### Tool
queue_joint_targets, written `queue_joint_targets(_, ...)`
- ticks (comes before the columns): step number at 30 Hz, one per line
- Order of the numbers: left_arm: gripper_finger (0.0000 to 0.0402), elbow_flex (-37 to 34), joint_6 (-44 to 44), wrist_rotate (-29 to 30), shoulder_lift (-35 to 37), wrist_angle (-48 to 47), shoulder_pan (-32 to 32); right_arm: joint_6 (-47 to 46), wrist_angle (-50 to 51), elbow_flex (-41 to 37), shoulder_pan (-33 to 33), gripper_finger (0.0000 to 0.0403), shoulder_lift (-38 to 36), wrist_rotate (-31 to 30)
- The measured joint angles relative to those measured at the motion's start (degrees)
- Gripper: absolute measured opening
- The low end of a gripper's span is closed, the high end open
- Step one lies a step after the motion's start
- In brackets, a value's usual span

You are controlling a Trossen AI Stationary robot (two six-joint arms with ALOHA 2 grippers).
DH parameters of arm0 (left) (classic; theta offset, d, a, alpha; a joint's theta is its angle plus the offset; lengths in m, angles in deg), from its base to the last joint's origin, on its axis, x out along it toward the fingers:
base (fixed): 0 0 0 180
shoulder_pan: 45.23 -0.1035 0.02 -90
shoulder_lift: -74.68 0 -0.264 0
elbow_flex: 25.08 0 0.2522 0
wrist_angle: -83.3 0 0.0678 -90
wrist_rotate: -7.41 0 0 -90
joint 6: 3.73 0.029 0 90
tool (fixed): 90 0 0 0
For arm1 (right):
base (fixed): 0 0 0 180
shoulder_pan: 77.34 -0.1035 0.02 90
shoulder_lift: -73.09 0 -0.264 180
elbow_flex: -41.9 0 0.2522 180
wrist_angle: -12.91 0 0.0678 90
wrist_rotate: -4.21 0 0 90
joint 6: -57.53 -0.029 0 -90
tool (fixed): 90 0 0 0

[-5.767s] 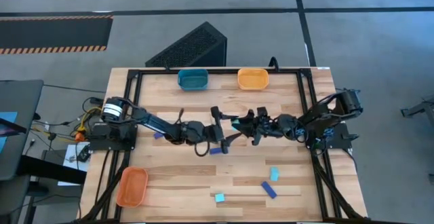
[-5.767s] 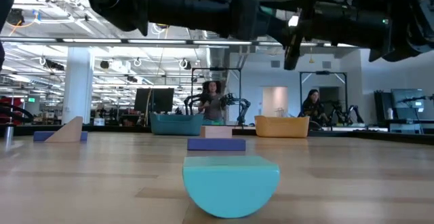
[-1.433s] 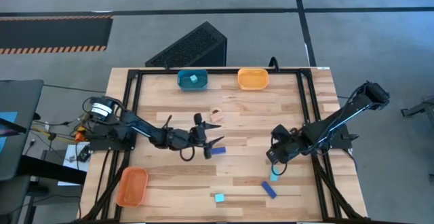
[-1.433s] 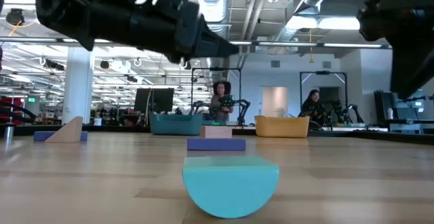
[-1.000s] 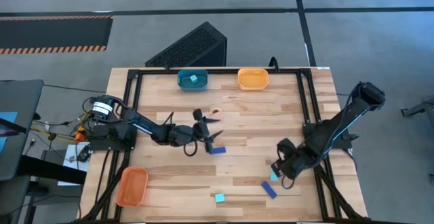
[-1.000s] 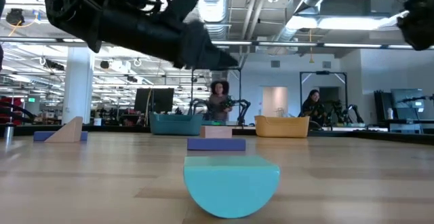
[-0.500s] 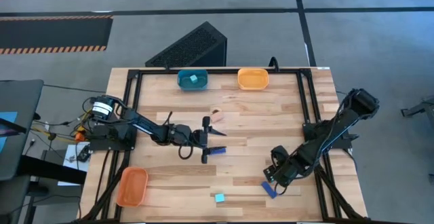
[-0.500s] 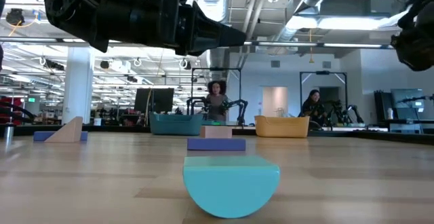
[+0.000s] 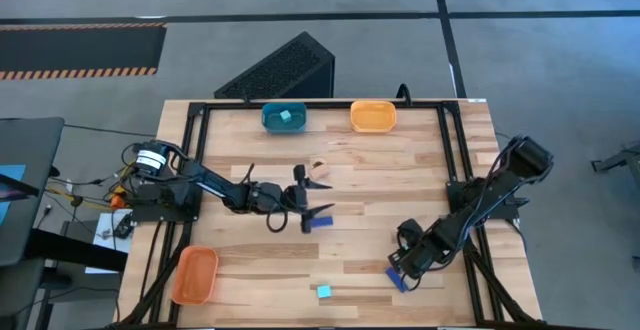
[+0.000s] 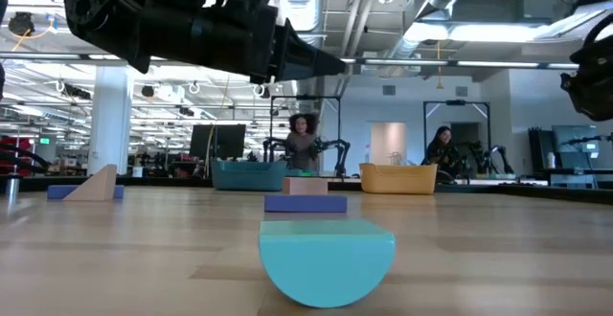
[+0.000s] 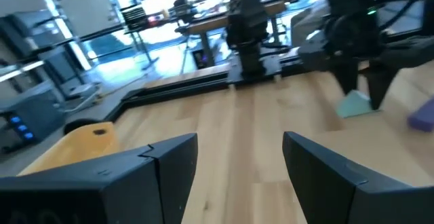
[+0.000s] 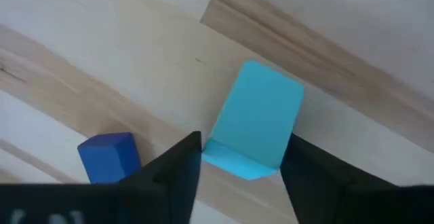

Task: Sort & place blocks by color
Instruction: Put the middle right light blue block into the dark blue bin

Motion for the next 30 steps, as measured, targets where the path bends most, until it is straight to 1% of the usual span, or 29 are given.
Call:
queue_joint_targets(5, 0.0208, -0.08, -0.1, 2.99, 2.56, -3.63, 0.02, 5.38, -0.01, 0.01, 2.45, 0.0121, -1.45, -0.04)
queue_joint_targets(6, 0.0208, -0.09, -0.35, 4.14, 3.85, -5.13, 0.02, 6.96, -0.11, 0.01, 3.28, 0.0115, -1.46, -0.04)
queue_joint_targets(10, 0.0208, -0.33, -0.45, 10.04, 10.54, -13.32, 0.34, 14.25, -0.81, 0.01, 7.96, 0.0114, -1.46, -1.25)
queue_joint_targets(13, 0.0208, -1.69, -1.48, 13.01, 15.62, -16.5, 0.7, 21.8, -2.51, 0.01, 13.51, 0.0114, -1.5, -3.46)
queue_joint_targets(16, 0.0208, -4.96, -5.16, 12.08, 19.28, -13.04, 0.83, 32.02, -7.42, 0.01, 20.79, 0.0115, -1.5, -6.11)
queue_joint_targets(18, 0.0208, -7.56, -5.28, 11.72, 20.88, -10.38, 0.81, 39.56, -12.54, 0.01, 25.84, 0.0118, -1.51, -7.12)
queue_joint_targets(20, 0.0208, -9.84, -4.17, 13.32, 21.73, -7.98, 0.67, 46.8, -18.5, 0.04, 30.77, 0.0118, -1.52, -7.3)
queue_joint_targets(23, 0.0208, -12.36, -2.6, 20.75, 22.45, -6.83, 0.68, 58.07, -23.57, 1.3, 37.7, 0.0118, -1.52, -7.06)
queue_joint_targets(27, 0.0208, -13.22, -2.08, 31.65, 22.47, -7.44, 0.66, 69.59, -24.9, 6.19, 45.99, 0.0118, -1.22, -7.43)
queue_joint_targets(30, 0.0208, -13.25, -1.92, 36.99, 22.47, -8.26, 0.66, 77.14, -25.35, 11.33, 51.09, 0.0118, 1.59, -7.55)
